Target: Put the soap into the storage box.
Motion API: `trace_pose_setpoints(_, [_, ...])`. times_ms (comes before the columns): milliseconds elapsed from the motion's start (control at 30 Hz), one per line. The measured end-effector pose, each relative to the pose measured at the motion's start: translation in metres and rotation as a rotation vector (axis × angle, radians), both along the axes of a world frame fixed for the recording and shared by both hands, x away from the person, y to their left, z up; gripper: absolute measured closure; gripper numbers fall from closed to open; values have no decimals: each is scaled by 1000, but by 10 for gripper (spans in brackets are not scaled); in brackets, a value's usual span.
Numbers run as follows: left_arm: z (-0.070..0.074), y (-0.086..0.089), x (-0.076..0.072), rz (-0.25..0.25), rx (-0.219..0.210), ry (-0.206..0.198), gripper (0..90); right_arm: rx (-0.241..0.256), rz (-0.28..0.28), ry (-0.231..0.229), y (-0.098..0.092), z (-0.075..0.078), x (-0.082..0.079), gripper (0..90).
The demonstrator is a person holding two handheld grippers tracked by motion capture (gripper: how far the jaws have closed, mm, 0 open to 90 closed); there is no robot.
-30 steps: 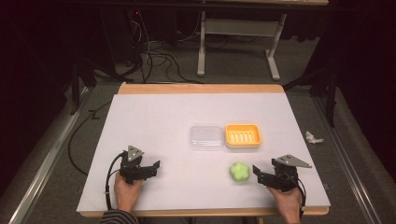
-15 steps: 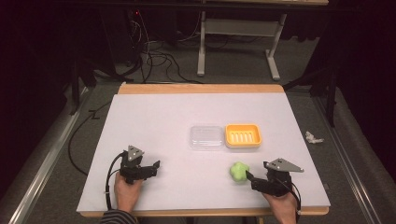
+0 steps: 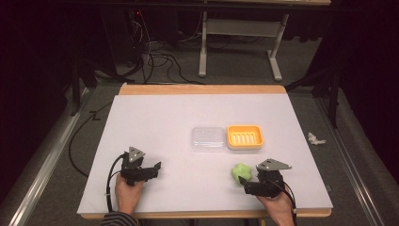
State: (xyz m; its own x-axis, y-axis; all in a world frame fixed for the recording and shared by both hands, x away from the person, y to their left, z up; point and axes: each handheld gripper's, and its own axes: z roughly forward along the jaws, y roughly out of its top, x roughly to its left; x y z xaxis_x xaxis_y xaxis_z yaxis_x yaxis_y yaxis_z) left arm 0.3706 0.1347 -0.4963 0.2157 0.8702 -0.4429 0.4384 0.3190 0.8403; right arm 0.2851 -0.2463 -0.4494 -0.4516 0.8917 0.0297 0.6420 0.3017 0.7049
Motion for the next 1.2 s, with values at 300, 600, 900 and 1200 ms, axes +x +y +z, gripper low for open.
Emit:
trace_pose_setpoints(300, [0,0,0,0,4,2,155,-33,-14,65,11,-5,9,174])
trace_pose_setpoints(600, [0,1,0,2,4,0,155,-62,-16,113,21,-10,21,176])
trace_pose_setpoints(900, [0,0,1,3,1,3,155,-129,-42,132,31,-13,26,257])
trace_pose_setpoints(1200, [0,1,1,3,-2,4,155,-126,-43,158,31,-15,29,267])
